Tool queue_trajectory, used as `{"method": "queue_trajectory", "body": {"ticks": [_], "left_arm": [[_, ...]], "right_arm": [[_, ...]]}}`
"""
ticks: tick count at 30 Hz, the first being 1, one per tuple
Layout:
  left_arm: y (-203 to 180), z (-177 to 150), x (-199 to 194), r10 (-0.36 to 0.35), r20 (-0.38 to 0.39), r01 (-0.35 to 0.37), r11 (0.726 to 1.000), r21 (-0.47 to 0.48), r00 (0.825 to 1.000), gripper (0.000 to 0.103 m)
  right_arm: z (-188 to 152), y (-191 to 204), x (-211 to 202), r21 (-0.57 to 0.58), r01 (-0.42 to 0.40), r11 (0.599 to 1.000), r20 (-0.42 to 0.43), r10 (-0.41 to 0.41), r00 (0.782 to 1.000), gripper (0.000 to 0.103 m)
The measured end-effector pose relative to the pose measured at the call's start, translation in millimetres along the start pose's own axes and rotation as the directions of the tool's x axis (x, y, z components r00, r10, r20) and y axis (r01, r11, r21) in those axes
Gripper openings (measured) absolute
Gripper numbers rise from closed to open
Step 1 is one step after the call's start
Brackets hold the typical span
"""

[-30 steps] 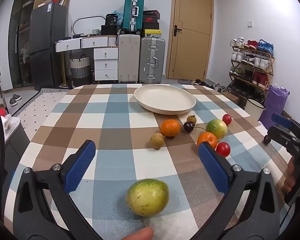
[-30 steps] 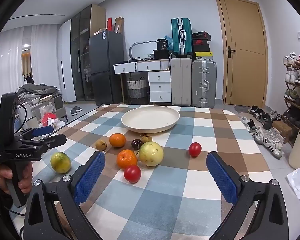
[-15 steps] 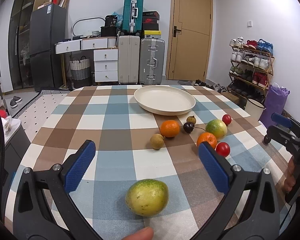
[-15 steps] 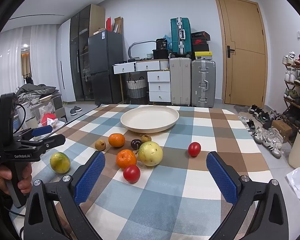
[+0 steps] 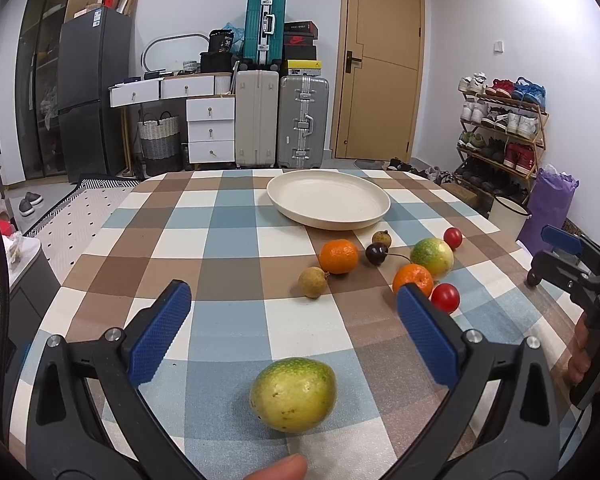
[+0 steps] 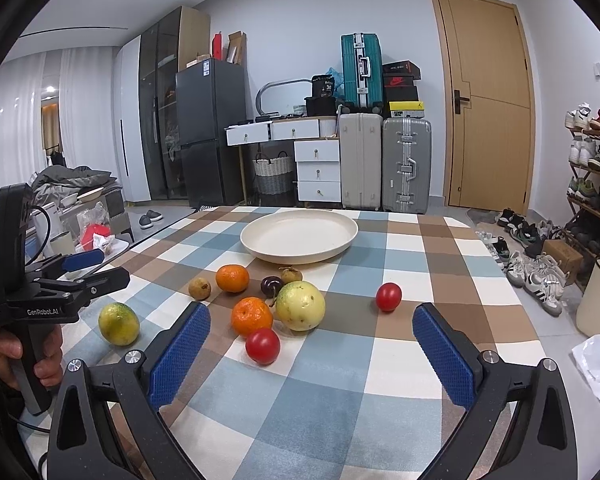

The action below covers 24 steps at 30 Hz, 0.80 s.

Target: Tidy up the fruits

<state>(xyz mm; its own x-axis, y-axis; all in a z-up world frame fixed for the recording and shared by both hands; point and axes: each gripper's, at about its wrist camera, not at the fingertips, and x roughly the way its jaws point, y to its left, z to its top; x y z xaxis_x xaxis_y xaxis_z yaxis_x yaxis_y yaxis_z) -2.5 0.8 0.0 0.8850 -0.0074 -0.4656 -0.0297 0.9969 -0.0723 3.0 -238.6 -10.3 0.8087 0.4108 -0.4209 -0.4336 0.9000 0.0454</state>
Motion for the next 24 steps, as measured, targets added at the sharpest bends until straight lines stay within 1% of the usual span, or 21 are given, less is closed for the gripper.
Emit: {"method": "queue_trajectory", "body": {"ticks": [24], "left_arm": [[-1.3, 0.2, 0.3, 0.0, -0.002, 0.0, 1.0, 0.005, 1.0, 0.103]], "right_arm": [[-1.1, -0.1, -0.1, -0.002, 0.004, 1.0, -0.006, -0.004, 1.0, 0.103]]}}
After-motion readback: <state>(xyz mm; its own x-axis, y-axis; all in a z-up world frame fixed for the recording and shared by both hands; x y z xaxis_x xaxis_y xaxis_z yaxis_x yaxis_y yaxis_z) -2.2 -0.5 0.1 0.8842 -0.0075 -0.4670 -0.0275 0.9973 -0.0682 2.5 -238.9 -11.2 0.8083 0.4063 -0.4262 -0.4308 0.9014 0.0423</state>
